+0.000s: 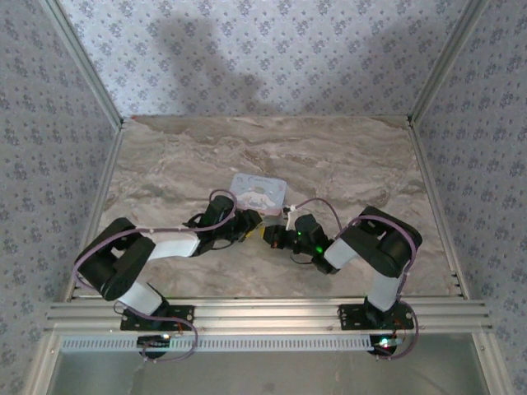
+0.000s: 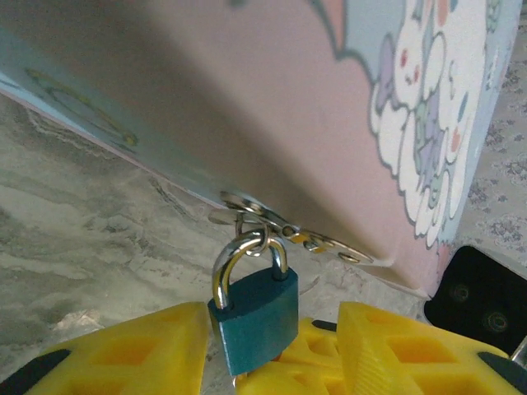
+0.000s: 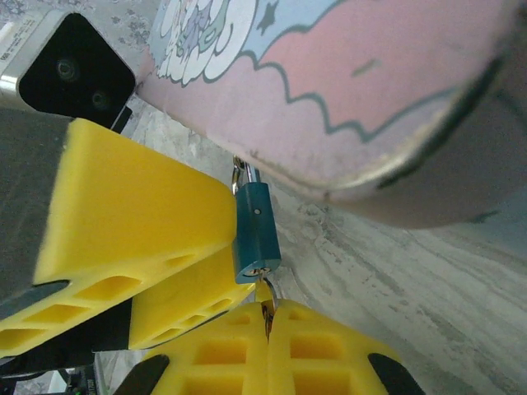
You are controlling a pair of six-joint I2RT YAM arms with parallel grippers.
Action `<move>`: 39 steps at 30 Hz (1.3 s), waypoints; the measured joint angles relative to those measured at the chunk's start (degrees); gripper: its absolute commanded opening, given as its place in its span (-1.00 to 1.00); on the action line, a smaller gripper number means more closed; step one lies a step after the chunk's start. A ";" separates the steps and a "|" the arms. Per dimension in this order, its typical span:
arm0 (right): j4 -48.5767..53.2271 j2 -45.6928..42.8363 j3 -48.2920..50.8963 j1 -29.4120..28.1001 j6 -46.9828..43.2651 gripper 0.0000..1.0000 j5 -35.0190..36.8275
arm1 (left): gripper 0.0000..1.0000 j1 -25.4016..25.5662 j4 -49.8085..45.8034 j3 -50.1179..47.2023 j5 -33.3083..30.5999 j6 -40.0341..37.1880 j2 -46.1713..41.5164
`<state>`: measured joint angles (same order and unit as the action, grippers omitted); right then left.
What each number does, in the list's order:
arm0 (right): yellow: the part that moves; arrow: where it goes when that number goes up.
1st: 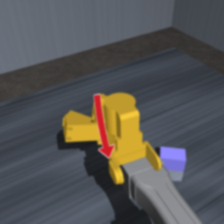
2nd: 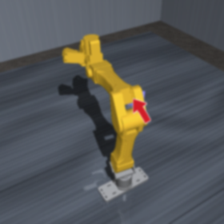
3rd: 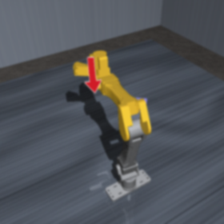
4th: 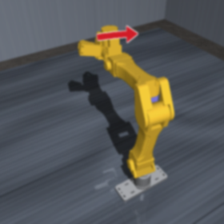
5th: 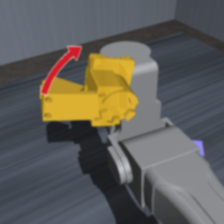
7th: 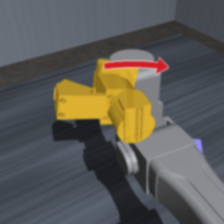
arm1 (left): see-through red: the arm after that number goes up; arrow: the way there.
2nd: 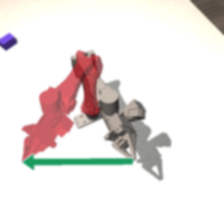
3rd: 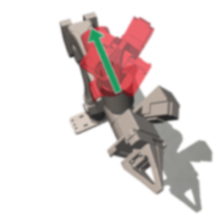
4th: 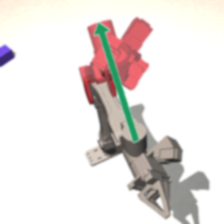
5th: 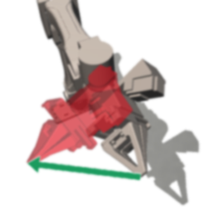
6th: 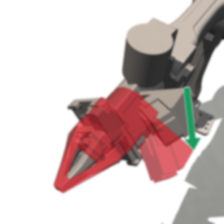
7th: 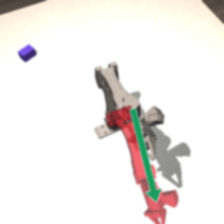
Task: Unlock a padlock with a key
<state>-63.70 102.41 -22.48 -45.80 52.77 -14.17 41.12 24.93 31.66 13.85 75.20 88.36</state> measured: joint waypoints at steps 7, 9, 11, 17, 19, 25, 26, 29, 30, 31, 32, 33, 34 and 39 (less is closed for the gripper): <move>0.11 0.00 -0.37 0.04 1.22 -1.00 0.28 | -0.39 0.39 2.47 0.00 -1.05 0.42 1.33; -0.04 0.00 -0.42 0.13 1.57 -1.00 0.50 | -0.48 0.52 2.73 0.00 -1.62 0.26 1.53; -0.28 0.00 -0.42 0.28 1.88 -1.00 0.76 | -0.57 0.52 2.95 0.00 -1.99 0.33 1.66; -0.09 -0.81 -0.07 0.39 1.90 -0.75 1.51 | -0.72 0.59 3.32 0.00 -2.54 1.01 1.77; 0.22 -1.33 0.17 0.39 1.84 -0.66 1.57 | -0.76 0.79 3.54 0.00 -2.49 1.42 1.77; 2.16 -4.28 1.40 0.39 0.07 -0.43 1.40 | -0.81 1.07 3.98 0.00 -2.29 2.38 1.75; 2.69 -5.14 1.68 0.39 -0.72 -0.39 1.51 | -0.81 1.07 4.00 0.00 -2.27 2.47 1.75; 5.49 -8.59 2.16 0.48 -3.48 -0.31 2.43 | -0.82 1.07 4.00 0.00 -2.32 2.47 1.75; 6.73 -10.03 2.21 0.55 -4.63 -0.27 2.84 | -0.82 1.11 3.98 0.00 -2.32 2.47 1.75; 8.13 -11.61 2.21 0.55 -5.92 -0.25 3.21 | -0.82 1.14 3.96 0.00 -2.34 2.47 1.75; 9.90 -13.53 2.21 0.57 -7.43 -0.22 3.78 | -0.82 1.16 3.91 0.00 -2.36 2.49 1.70; 11.93 -15.63 2.21 0.57 -9.01 -0.19 4.44 | -0.83 1.18 3.85 0.00 -2.34 2.49 1.66; 13.66 -17.44 2.21 0.57 -10.67 -0.15 4.98 | -0.85 1.18 3.80 0.00 -2.34 2.51 1.64; 26.18 -28.79 1.55 0.55 -22.27 0.06 9.03 | -0.92 1.36 3.85 0.02 -2.51 2.89 1.64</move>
<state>-37.52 73.63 -20.93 -45.25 30.50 -5.15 42.48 28.77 31.68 11.33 78.08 90.00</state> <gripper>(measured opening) 0.503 0.080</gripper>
